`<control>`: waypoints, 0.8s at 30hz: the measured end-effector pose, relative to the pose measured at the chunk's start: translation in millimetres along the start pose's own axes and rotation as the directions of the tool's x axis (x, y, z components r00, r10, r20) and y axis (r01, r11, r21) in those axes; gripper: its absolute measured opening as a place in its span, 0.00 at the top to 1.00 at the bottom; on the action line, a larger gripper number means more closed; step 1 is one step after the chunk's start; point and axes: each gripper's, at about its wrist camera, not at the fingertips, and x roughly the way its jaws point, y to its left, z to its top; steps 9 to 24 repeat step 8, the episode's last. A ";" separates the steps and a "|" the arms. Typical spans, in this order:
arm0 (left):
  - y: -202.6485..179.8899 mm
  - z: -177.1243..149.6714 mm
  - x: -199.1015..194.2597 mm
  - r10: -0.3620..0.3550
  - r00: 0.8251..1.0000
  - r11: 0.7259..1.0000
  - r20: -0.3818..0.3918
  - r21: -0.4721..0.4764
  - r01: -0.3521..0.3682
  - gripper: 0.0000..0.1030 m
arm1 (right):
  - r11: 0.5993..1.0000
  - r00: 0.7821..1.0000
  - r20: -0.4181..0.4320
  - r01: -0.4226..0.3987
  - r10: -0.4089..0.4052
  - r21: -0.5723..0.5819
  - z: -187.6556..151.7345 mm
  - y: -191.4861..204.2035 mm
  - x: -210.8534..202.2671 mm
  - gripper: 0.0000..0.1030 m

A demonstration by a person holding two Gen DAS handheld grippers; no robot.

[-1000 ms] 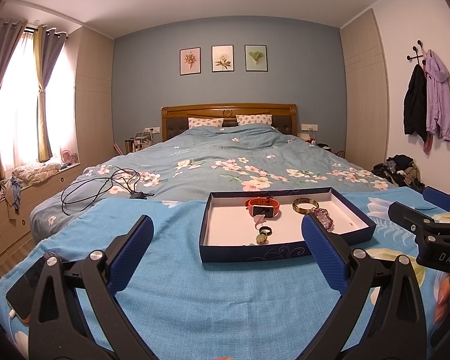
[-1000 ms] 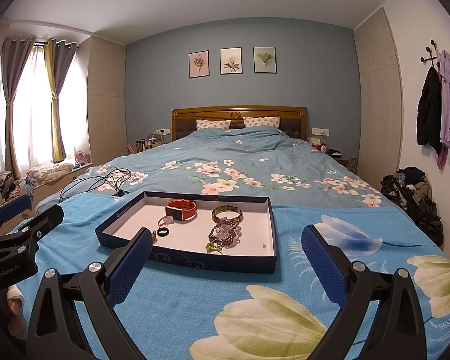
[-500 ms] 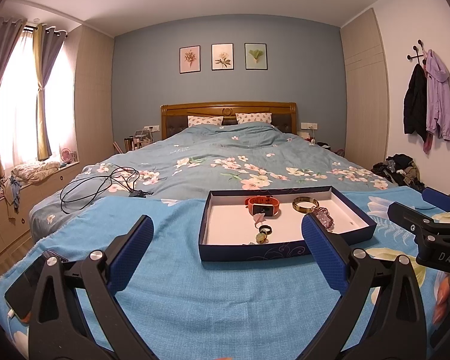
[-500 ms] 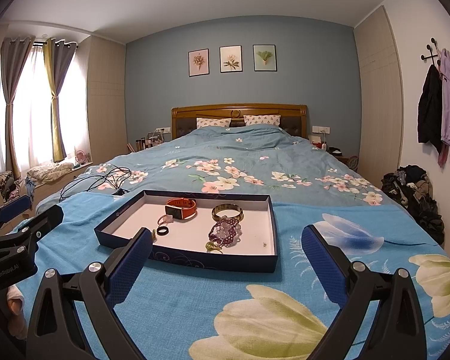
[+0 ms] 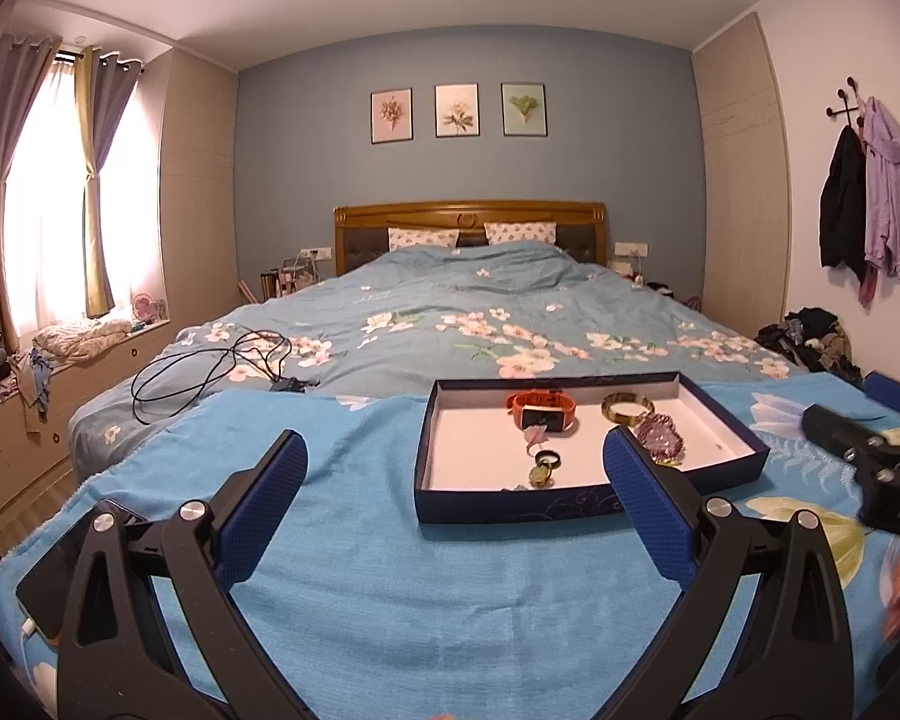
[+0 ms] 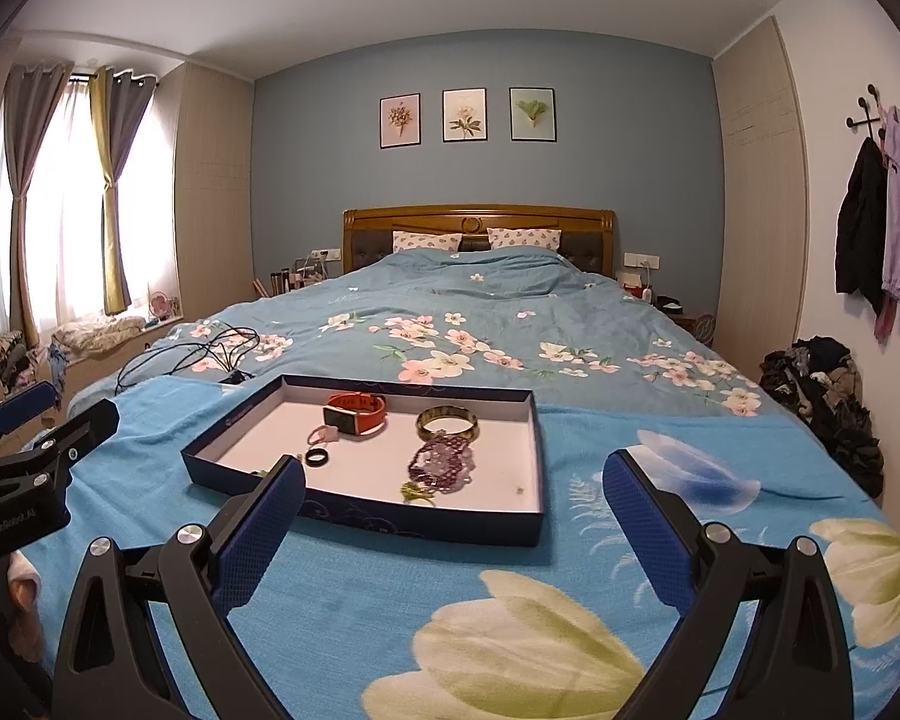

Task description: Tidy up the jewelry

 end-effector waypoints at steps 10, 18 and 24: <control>27.6 -1.4 24.0 -0.005 0.994 1.000 -0.112 -0.023 0.002 0.06 | 0.995 0.967 -0.237 0.093 -0.097 -0.027 -10.5 -70.6 36.4 0.07; 27.6 -1.4 24.0 -0.005 0.994 1.000 -0.112 -0.023 0.002 0.06 | 0.995 0.967 -0.237 0.093 -0.097 -0.027 -10.5 -70.6 36.4 0.07; 27.6 -1.4 24.0 -0.005 0.994 1.000 -0.112 -0.023 0.002 0.06 | 0.995 0.967 -0.237 0.093 -0.097 -0.027 -10.5 -70.6 36.4 0.07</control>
